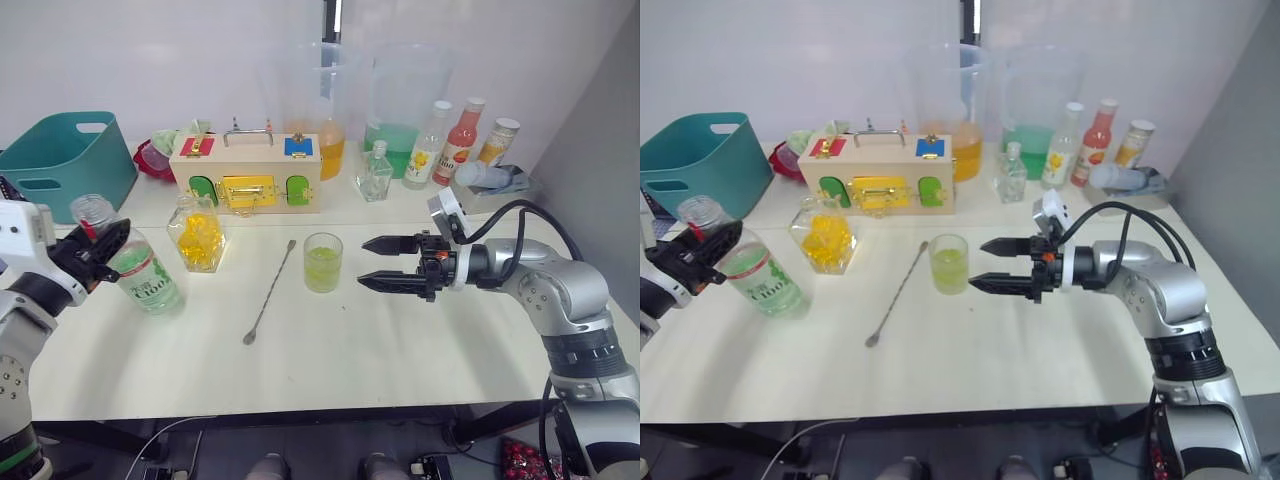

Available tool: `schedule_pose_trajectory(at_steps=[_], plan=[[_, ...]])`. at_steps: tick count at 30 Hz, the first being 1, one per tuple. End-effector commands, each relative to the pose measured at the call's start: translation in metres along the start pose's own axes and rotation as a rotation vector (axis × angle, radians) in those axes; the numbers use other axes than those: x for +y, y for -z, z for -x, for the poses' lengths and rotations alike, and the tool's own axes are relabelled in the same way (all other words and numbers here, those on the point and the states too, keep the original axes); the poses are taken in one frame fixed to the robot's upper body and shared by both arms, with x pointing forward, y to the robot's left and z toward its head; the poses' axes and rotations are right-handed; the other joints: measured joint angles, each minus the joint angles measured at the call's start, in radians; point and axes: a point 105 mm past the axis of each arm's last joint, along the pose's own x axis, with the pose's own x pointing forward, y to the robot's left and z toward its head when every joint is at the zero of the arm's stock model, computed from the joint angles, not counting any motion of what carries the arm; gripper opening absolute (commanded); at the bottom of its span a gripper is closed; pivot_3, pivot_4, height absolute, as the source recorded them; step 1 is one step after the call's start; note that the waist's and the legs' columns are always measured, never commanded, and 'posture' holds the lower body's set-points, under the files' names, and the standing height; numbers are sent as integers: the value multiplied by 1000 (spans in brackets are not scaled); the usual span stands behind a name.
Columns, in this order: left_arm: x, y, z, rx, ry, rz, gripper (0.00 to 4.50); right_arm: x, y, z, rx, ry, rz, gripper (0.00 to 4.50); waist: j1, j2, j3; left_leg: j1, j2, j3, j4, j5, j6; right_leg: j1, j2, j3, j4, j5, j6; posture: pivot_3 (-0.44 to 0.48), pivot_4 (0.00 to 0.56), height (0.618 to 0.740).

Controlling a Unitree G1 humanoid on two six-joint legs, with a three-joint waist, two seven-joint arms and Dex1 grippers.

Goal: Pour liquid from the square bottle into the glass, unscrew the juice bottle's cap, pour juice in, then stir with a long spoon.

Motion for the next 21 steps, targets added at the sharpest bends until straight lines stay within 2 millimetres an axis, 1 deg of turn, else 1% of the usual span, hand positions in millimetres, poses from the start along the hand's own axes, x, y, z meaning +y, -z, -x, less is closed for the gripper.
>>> schedule_pose_trajectory(at_steps=[1,4,8,13,16,21], plan=[[14,-24,-10,-110,-73,-74,1398,5,-12,1,-22,-7,55,4465,2,-1,0,0,0,0,0,0,0,0,0,0,0,0,0,0,150,740],[16,-21,-19,-114,-72,-88,1398,6,-12,2,-23,-4,56,4465,-1,-1,-1,0,0,0,0,0,-1,0,0,0,0,0,0,0,150,740],[28,-15,-40,-114,-122,-103,1398,7,-13,5,-25,18,58,4465,-1,-2,-1,0,0,0,0,-1,-1,0,0,-1,0,0,0,0,150,740],[40,-13,-59,-128,-140,-92,1398,9,-13,9,-30,45,53,4465,-4,-2,-1,0,0,0,0,-1,-1,-1,0,-1,1,0,0,0,150,740],[42,-9,-66,-125,-132,-93,1398,10,-12,10,-28,57,51,4465,-5,-2,-1,0,0,0,0,-1,-1,-1,0,-1,1,0,0,0,150,740],[47,6,-71,-105,-127,-84,1398,11,-12,12,-27,69,49,4465,-6,-2,-1,0,0,0,0,-1,-1,-1,0,-1,1,0,0,0,150,740]])
